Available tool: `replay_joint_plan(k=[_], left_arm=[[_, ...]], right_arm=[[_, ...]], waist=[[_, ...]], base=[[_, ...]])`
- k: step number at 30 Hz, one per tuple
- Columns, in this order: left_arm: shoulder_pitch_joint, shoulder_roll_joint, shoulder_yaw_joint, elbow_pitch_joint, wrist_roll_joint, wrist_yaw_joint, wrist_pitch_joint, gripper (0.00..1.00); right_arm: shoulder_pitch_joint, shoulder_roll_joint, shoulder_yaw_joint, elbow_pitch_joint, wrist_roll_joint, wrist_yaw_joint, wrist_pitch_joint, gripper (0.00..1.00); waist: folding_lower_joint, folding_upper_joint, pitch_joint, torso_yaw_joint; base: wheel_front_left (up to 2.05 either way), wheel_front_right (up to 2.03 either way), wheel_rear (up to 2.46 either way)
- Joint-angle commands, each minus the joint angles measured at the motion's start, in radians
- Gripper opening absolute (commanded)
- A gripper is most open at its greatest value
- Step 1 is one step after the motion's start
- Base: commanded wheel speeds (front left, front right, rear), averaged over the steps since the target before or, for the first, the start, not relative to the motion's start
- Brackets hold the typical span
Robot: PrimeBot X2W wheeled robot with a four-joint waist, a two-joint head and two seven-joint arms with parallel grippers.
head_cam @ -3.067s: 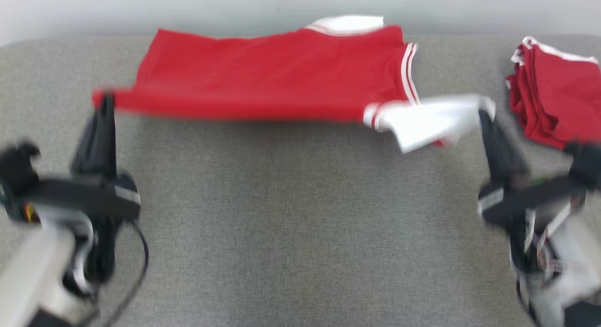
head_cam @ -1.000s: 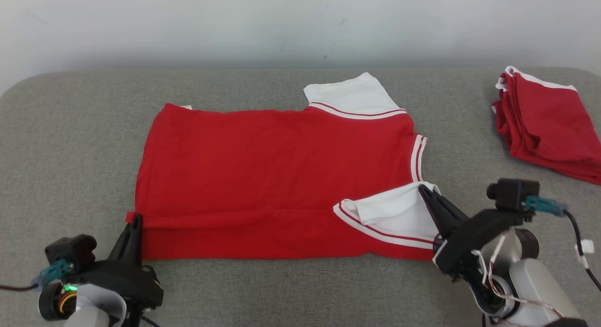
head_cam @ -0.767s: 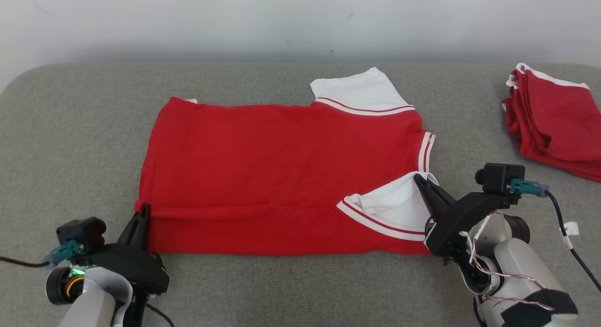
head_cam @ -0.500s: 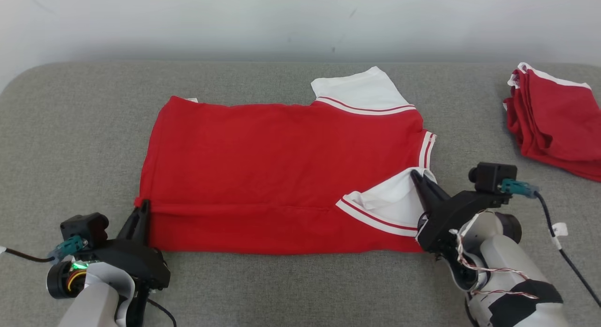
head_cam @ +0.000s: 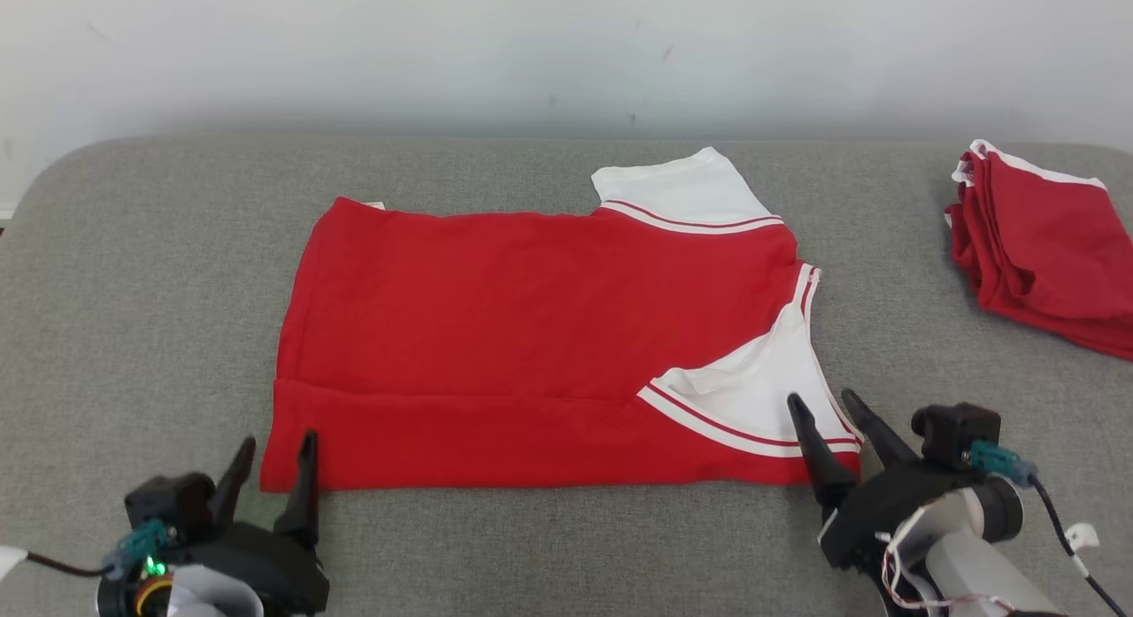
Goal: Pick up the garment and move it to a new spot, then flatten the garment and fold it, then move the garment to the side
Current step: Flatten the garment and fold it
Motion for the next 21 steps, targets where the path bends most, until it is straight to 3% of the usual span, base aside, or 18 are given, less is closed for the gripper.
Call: replay_joint_plan(k=[1,16,17,18,19,20,21], left_arm=[[0.039,-0.005,0.009,-0.012,0.015,-0.005,-0.002,1.00],[0.045,-0.027,0.067,0.069,0.058,-0.003,-0.003,1.00],[0.037,-0.031,0.066,0.084,0.057,-0.003,-0.003,1.00],[0.031,-0.036,0.065,0.097,0.053,-0.004,-0.003,1.00],[0.028,-0.043,0.062,0.116,0.049,-0.005,-0.003,1.00],[0.026,-0.047,0.055,0.132,0.049,-0.006,-0.003,1.00],[0.021,-0.051,0.053,0.146,0.048,-0.007,-0.003,0.77]], right_arm=[[0.033,-0.016,0.010,-0.004,-0.020,-0.002,-0.018,1.00],[0.055,0.006,0.027,0.069,-0.123,-0.002,-0.052,1.00],[0.053,0.008,0.030,0.077,-0.128,-0.002,-0.052,0.89],[0.052,0.011,0.035,0.085,-0.135,-0.002,-0.049,0.42],[0.048,0.013,0.038,0.091,-0.137,-0.002,-0.049,0.02],[0.045,0.014,0.040,0.095,-0.140,-0.002,-0.051,0.00],[0.043,0.015,0.041,0.100,-0.142,-0.002,-0.051,0.00]], waist=[[0.0001,0.0000,0.000,0.003],[0.0001,0.0000,0.026,-0.017],[0.0001,0.0000,0.027,-0.017],[0.0001,0.0000,0.028,-0.017],[0.0001,0.0000,0.028,-0.017],[0.0001,0.0000,0.028,-0.017],[0.0001,0.0000,0.027,-0.017]], base=[[0.00,0.00,0.00],[0.00,0.00,0.00],[0.00,0.00,0.00],[0.00,0.00,0.00],[0.00,0.00,0.00],[0.00,0.00,0.00],[0.00,0.00,0.00]])
